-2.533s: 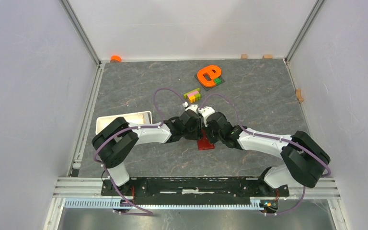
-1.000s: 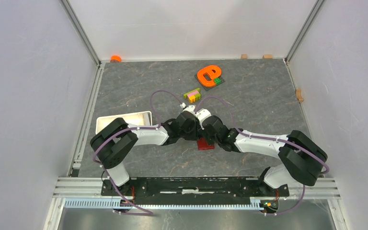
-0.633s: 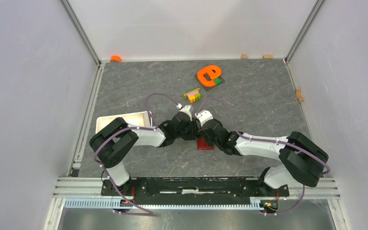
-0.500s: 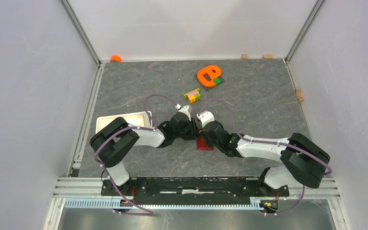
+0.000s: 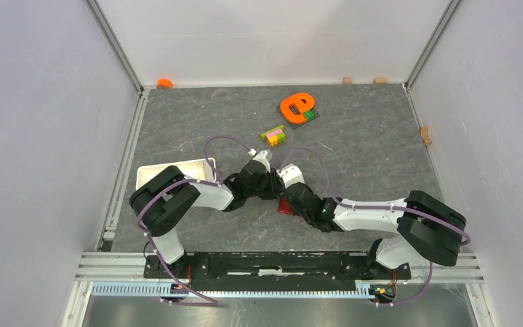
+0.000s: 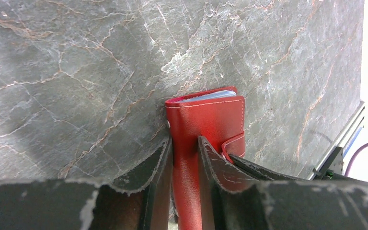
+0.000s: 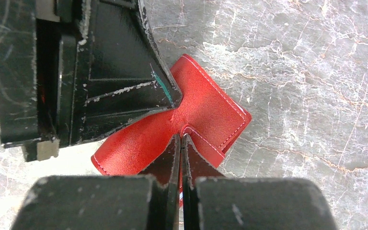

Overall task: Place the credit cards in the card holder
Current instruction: Close the card holder at the center of the board.

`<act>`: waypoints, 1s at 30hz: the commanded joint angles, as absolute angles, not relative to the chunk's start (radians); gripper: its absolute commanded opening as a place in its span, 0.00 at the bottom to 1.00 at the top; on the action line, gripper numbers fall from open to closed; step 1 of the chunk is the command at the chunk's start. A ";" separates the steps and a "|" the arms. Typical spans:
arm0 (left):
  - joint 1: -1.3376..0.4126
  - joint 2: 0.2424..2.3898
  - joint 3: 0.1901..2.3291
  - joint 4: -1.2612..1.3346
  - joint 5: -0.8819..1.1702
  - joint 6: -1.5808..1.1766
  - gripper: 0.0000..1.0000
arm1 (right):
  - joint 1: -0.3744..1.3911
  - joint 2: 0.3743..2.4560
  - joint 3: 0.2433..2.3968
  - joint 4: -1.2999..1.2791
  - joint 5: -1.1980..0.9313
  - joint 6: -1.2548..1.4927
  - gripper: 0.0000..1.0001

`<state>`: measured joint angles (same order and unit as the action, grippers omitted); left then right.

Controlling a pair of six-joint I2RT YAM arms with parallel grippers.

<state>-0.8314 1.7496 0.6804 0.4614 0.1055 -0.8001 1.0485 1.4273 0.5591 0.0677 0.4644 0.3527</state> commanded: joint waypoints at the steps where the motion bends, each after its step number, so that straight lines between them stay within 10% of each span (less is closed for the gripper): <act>1: -0.850 1.801 0.646 0.391 0.144 -0.869 0.31 | 1.121 1.503 0.538 -0.067 0.344 0.445 0.00; 30: -0.850 1.795 0.607 0.458 0.166 -0.911 0.28 | 1.134 1.712 0.529 -0.081 0.152 0.673 0.00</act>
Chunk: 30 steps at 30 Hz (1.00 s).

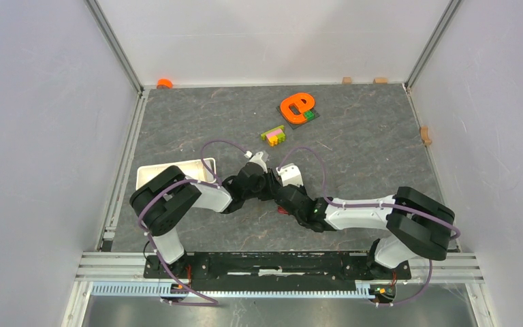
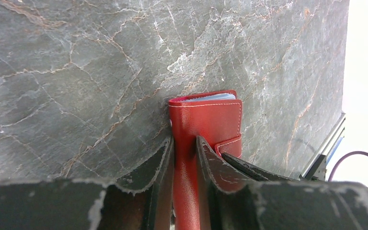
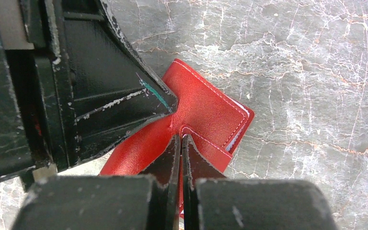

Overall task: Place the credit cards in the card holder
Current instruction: Close the card holder at the center of the board.

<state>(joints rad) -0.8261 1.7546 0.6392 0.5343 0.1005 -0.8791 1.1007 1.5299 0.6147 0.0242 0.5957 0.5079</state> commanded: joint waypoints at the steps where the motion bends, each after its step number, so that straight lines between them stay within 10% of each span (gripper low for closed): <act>1: -0.849 1.795 0.606 0.460 0.167 -0.913 0.28 | 1.135 1.723 0.535 -0.086 0.150 0.677 0.00; 30: -0.850 1.766 0.571 0.579 0.216 -0.910 0.26 | 1.215 2.015 0.617 -0.057 -0.075 0.784 0.00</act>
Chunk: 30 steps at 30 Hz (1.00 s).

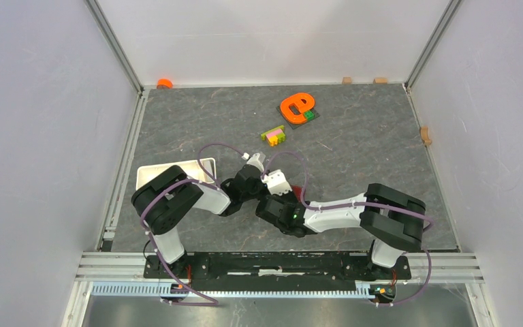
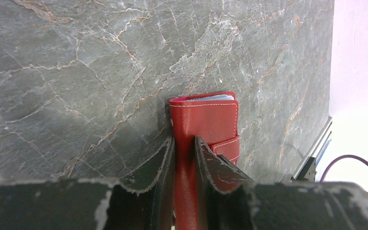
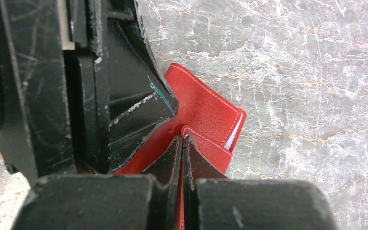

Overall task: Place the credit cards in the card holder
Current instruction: Close the card holder at the center of the board.

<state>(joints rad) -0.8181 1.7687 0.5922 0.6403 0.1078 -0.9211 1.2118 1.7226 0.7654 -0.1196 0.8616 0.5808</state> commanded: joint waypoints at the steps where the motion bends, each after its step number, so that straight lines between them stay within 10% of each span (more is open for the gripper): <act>1: -0.850 1.755 0.573 0.569 0.214 -0.898 0.26 | 1.214 2.006 0.615 -0.057 -0.076 0.784 0.00; 18: -0.851 1.435 0.500 0.291 0.067 -0.778 0.52 | 1.121 1.637 0.696 -0.250 0.075 0.636 0.00; 30: -0.854 1.116 0.430 0.056 0.003 -0.779 0.59 | 1.108 1.411 0.776 -0.386 0.223 0.584 0.25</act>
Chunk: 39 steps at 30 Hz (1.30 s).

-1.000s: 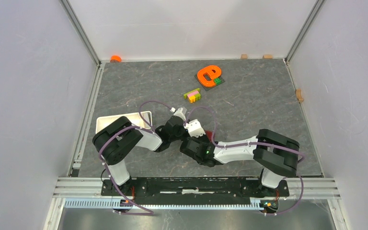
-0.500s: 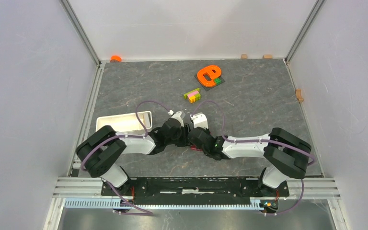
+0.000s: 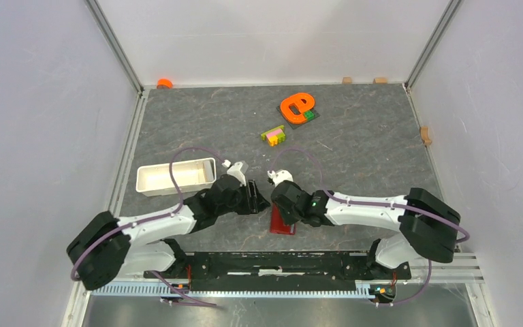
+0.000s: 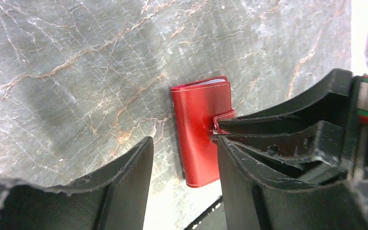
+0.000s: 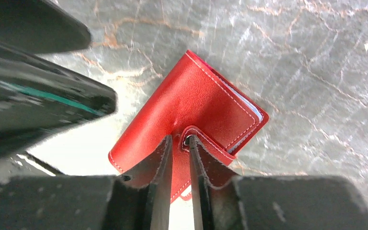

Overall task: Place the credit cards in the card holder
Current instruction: Close the card holder at the center of the board.

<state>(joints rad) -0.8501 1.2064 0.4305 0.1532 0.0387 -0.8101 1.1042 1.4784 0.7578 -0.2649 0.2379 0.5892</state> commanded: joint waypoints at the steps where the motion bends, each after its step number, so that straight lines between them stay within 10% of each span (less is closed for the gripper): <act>1: -0.854 1.102 0.435 0.030 0.004 -0.773 0.60 | 1.108 1.396 0.778 -0.390 0.232 0.581 0.28; 12: -0.857 1.000 0.421 -0.106 0.076 -0.769 0.64 | 1.105 1.247 0.710 -0.337 0.217 0.580 0.43; 39: -1.005 1.218 0.427 0.100 0.039 -0.859 0.49 | 1.104 1.295 0.727 -0.370 0.316 0.649 0.21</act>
